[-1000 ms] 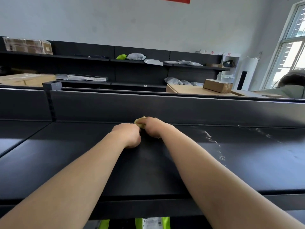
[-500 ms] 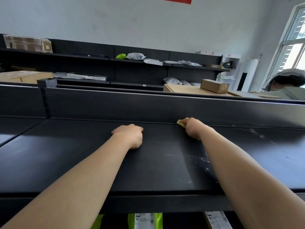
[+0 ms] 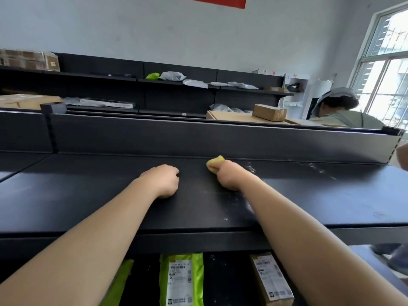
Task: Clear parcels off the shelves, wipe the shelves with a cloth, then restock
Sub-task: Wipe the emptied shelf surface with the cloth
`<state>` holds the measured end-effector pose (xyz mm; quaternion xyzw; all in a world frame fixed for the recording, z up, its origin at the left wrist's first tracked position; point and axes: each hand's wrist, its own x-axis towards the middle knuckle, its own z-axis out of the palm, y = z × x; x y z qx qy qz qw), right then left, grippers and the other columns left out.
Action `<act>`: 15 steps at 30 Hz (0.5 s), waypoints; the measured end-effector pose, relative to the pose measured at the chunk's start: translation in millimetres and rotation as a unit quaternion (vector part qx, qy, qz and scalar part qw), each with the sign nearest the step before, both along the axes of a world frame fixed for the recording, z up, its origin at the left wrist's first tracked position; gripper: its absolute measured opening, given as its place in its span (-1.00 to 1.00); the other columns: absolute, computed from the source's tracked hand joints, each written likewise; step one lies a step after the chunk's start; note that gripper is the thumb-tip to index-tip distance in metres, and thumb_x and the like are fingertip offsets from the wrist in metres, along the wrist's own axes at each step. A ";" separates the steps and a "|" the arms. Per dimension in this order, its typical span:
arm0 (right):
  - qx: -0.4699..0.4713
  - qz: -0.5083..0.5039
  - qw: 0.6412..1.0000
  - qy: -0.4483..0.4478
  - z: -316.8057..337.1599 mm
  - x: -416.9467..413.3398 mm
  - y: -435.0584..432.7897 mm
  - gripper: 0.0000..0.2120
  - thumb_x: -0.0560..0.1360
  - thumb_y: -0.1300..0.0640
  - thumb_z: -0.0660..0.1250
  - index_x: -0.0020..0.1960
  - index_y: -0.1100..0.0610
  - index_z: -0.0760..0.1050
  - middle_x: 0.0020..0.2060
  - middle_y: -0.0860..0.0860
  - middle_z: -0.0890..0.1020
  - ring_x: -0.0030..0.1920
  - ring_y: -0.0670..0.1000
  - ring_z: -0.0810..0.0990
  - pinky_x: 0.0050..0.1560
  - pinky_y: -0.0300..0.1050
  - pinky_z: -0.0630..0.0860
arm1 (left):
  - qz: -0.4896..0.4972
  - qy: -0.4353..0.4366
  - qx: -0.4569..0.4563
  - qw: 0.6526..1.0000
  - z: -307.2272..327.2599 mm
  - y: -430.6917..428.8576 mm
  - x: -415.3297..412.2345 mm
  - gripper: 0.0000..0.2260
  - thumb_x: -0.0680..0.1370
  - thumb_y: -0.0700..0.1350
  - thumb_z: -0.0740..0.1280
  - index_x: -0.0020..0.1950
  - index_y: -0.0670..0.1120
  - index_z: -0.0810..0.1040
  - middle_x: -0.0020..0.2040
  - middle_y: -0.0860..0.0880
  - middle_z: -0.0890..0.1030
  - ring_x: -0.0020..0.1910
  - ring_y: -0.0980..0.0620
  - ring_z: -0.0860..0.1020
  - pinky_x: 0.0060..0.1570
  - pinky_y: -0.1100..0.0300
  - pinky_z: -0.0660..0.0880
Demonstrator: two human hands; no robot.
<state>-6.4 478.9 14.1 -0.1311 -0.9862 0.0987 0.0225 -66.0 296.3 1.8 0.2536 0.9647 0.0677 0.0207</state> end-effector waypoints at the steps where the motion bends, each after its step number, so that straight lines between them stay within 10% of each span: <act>1: 0.001 -0.021 1.000 0.008 0.5 9.2 15.1 -0.57 0.51 0.35 0.07 0.36 0.22 0.37 0.33 0.23 0.42 0.28 0.24 0.44 0.31 0.00 0.37 | -0.005 0.003 0.004 1.000 -1.3 0.1 4.5 -0.66 0.63 -0.05 0.02 0.37 0.00 0.40 0.36 -0.03 0.41 0.28 -0.09 0.42 0.23 -0.02 0.41; 8: 0.026 -0.134 0.989 0.049 4.7 51.0 60.6 -0.66 0.50 0.33 0.13 0.19 0.14 0.53 0.19 0.13 0.53 0.23 0.19 0.50 0.17 -0.08 0.46 | -0.022 0.005 0.016 1.000 -2.8 -8.8 21.6 -0.64 0.65 -0.07 0.00 0.39 -0.06 0.37 0.39 -0.05 0.36 0.32 -0.09 0.39 0.28 0.01 0.37; 15: -0.019 0.015 0.997 0.074 9.1 34.6 -82.0 -0.67 0.52 0.28 0.16 0.20 0.09 0.55 0.20 0.14 0.54 0.21 0.21 0.50 0.24 0.00 0.48 | -0.025 0.006 0.011 1.000 0.0 -29.6 36.5 -0.73 0.64 -0.09 0.07 0.21 -0.13 0.49 0.20 -0.08 0.52 0.08 -0.07 0.52 -0.01 0.12 0.45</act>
